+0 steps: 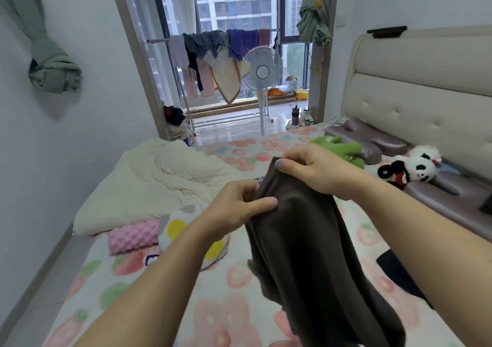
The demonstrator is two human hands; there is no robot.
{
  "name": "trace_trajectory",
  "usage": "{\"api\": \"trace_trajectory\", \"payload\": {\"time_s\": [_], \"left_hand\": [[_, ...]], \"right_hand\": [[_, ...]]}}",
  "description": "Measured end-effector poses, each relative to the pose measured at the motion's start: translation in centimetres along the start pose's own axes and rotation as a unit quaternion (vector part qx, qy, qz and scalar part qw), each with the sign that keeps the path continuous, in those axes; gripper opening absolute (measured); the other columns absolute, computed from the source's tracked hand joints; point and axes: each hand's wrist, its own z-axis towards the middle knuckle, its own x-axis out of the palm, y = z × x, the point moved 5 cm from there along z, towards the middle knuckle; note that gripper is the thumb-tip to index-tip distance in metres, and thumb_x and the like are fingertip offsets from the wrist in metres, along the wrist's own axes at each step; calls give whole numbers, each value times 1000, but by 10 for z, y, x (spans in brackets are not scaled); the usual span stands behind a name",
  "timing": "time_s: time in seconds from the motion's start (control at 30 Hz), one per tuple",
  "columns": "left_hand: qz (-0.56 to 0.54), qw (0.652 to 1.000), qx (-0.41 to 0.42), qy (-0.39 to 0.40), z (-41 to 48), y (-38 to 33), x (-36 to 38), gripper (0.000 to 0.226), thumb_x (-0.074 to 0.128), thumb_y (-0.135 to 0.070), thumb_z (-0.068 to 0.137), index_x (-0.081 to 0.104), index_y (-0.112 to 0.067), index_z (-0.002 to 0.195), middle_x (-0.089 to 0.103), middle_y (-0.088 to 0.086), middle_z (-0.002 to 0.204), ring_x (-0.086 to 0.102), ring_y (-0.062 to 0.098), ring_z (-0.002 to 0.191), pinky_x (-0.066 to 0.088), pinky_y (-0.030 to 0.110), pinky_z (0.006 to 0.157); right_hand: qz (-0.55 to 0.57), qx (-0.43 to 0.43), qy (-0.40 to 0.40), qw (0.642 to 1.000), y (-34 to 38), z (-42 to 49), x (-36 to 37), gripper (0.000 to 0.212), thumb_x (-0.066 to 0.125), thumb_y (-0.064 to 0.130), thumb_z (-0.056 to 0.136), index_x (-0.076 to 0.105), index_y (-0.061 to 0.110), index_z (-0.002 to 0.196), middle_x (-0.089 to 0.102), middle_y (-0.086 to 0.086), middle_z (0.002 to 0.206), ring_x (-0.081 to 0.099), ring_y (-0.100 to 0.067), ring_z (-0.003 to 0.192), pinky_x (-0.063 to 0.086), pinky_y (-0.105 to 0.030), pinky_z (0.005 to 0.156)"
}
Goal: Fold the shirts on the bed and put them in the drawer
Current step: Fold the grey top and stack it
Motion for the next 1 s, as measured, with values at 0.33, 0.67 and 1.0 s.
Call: {"api": "trace_trajectory", "payload": {"time_s": [0.33, 0.67, 1.0], "left_hand": [[343, 931, -111, 60, -21, 87, -29, 29, 65, -20, 81, 50, -23, 56, 46, -12, 49, 43, -2, 49, 33, 17, 50], [-69, 964, -181, -182, -26, 114, -61, 19, 47, -3, 94, 65, -6, 95, 62, 10, 81, 57, 20, 75, 50, 25, 64], [200, 938, -234, -157, -19, 140, -50, 23, 47, -16, 96, 53, -5, 77, 54, 12, 73, 48, 20, 69, 36, 29, 60]], "right_hand": [[-56, 23, -118, 991, -35, -26, -82, 23, 50, 27, 94, 62, 17, 77, 56, 0, 69, 46, -1, 62, 34, -12, 56], [-101, 113, -85, 985, -109, -60, -80, 16, 54, 17, 92, 63, 13, 79, 61, -14, 77, 53, -25, 72, 31, -23, 59], [45, 237, -48, 969, -190, -76, -40, 17, 53, 12, 93, 65, 12, 81, 54, -2, 60, 46, -12, 50, 35, -12, 44]]}}
